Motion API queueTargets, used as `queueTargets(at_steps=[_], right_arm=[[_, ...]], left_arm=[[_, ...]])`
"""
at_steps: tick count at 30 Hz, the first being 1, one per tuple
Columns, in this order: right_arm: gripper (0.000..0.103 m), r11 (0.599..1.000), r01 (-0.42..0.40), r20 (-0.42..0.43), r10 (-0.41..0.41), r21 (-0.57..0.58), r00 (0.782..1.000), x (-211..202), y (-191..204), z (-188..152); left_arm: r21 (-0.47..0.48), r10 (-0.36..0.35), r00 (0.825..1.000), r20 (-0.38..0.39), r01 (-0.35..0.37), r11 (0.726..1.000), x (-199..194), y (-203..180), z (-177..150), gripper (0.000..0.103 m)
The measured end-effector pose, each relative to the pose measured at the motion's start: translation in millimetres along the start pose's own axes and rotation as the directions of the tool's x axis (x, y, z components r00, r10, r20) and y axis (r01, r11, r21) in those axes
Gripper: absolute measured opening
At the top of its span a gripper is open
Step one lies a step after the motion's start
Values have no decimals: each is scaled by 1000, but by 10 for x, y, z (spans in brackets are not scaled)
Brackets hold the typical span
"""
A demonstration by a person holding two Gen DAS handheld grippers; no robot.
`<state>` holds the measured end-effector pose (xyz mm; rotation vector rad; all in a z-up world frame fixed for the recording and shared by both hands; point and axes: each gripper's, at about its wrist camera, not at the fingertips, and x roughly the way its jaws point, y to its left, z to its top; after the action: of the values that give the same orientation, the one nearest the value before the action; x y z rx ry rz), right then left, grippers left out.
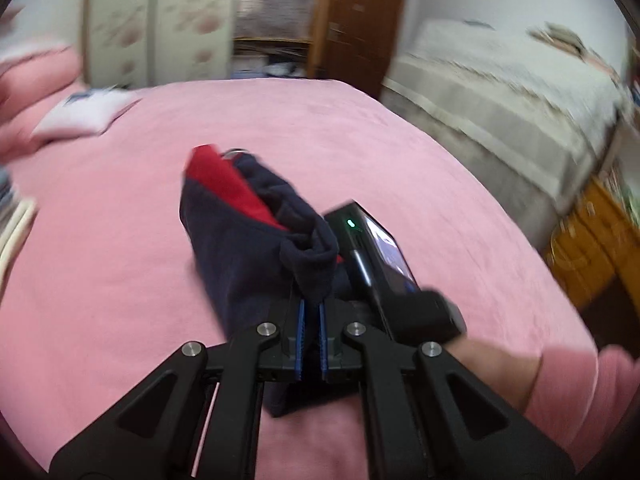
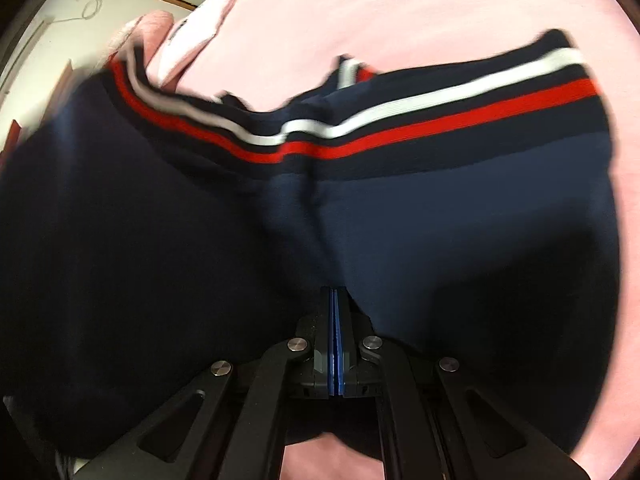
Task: Fold large clothes
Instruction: 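Grasp one side of the folded jacket with the left tool and fold it across, then grasp the other side with the right tool and fold it over the first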
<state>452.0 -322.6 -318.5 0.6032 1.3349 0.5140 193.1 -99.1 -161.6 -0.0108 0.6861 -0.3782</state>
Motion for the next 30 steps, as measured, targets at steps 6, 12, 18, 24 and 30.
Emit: queueTargets(at_steps=[6, 12, 18, 24, 30], right_arm=[[0, 999, -35, 69, 34, 16, 997, -516, -380, 20], [1, 995, -3, 146, -11, 98, 989, -1058, -830, 75], [4, 996, -26, 163, 12, 85, 987, -1305, -732, 274], [45, 999, -46, 96, 45, 14, 994, -1051, -252, 420], [27, 998, 41, 74, -38, -46, 997, -620, -16, 425]], left_arm=[[76, -42, 994, -105, 50, 996, 356, -250, -8, 3], [197, -42, 950, -310, 108, 975, 1040, -670, -295, 5], [211, -43, 897, -440, 150, 966, 1303, -942, -462, 66], [196, 0, 897, -443, 97, 976, 1181, -933, -417, 68], [113, 98, 899, -427, -55, 992, 1207, -494, -360, 68]])
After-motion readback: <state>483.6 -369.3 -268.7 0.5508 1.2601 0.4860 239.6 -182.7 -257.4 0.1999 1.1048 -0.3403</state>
